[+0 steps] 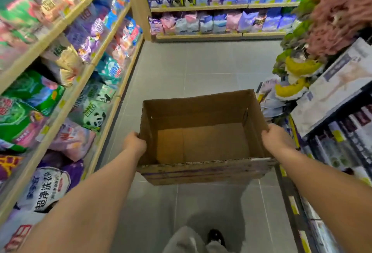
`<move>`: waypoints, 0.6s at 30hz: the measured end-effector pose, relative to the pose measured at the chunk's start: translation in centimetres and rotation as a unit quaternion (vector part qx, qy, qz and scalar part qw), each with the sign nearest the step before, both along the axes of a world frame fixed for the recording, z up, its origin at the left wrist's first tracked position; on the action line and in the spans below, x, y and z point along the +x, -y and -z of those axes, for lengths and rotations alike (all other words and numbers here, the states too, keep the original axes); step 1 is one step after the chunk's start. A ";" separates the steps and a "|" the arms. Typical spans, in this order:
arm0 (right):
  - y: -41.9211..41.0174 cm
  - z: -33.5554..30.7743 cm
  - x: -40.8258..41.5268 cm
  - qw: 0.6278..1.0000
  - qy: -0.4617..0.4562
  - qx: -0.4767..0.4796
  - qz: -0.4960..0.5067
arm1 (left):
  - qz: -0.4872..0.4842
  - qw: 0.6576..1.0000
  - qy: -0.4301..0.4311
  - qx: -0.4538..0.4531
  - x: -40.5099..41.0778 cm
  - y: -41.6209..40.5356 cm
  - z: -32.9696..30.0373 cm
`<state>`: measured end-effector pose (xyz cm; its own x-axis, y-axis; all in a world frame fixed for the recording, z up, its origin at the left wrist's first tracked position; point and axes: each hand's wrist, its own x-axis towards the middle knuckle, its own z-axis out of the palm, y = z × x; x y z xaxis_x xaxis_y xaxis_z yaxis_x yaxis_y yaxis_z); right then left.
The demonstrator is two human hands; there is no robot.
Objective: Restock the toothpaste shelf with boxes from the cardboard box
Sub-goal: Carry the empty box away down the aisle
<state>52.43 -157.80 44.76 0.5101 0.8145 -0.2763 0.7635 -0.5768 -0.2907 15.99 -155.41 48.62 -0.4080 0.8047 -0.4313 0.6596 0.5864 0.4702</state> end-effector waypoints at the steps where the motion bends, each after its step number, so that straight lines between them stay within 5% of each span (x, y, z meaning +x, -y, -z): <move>1: -2.9 0.0 0.2 1.000 -0.004 0.005 -0.015 | -0.015 1.000 0.002 -0.008 0.1 -2.1 0.0; 18: -44.9 0.5 -1.2 0.998 0.011 0.009 -0.067 | -0.043 0.999 -0.001 -0.011 -2.3 -39.2 0.6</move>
